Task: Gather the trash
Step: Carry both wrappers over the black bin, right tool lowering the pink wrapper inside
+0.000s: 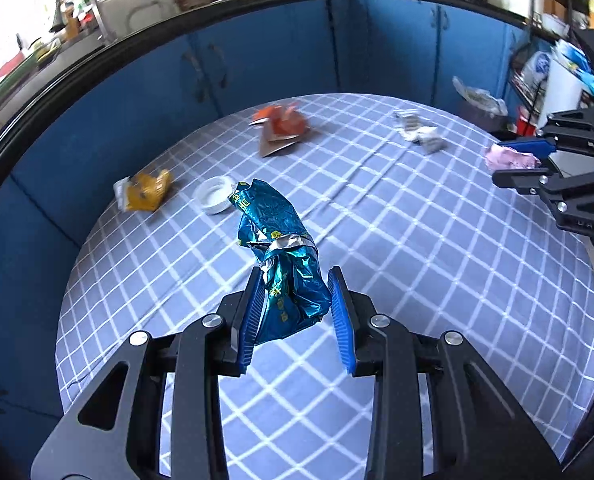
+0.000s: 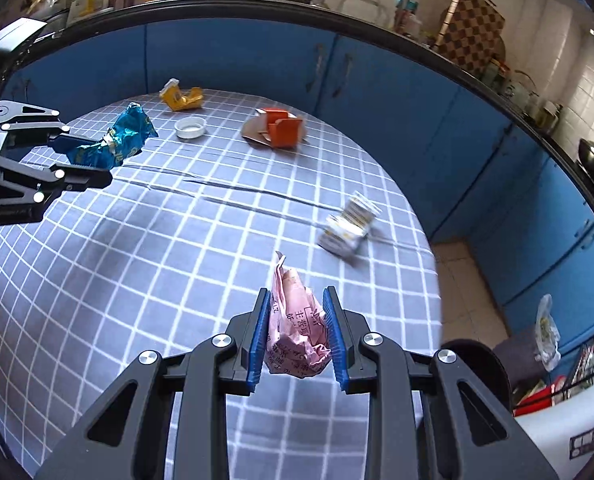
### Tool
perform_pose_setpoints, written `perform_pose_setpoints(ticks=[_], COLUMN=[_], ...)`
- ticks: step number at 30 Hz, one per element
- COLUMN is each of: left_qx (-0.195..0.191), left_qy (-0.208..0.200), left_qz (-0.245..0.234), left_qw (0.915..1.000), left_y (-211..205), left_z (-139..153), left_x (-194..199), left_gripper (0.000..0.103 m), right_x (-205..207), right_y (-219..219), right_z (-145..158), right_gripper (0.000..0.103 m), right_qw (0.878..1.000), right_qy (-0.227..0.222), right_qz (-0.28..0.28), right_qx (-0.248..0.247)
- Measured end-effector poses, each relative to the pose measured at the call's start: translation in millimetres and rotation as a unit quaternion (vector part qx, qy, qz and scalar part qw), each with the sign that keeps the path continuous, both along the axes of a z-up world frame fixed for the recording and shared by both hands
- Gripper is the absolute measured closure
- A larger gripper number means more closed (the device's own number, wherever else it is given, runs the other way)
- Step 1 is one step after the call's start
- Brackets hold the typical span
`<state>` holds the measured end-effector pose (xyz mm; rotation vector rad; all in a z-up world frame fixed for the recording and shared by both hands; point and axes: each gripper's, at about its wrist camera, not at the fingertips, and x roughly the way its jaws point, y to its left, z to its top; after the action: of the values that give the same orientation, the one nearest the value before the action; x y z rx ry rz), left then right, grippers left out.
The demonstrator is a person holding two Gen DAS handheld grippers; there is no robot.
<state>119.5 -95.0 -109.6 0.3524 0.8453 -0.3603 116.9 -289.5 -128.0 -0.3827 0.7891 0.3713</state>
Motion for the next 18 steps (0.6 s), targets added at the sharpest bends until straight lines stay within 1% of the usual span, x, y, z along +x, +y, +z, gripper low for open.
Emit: perform_pose_setpoints(ticks=[10,18], left_qx=[0.006,0.021], left_qy=[-0.017,-0.033], left_qz=[-0.057,-0.102], left_qw=[0.9982,0.9940], left_y=[-63.8,-114.7], left_z=[11.1,20.9], left_x=[-12.2,-16.9], left_gripper=[0.069,0.069], right_x=[-19.5,-29.6], right_y=[-49.6,-98.5], right_z=[0.2,2.1], right_gripper=[0.076,0.076], right_qw=[0.999,0.996], right_qy=[-0.004,-0.012], right_qz=[-0.037,-0.082], right_qx=[0.004,0.016])
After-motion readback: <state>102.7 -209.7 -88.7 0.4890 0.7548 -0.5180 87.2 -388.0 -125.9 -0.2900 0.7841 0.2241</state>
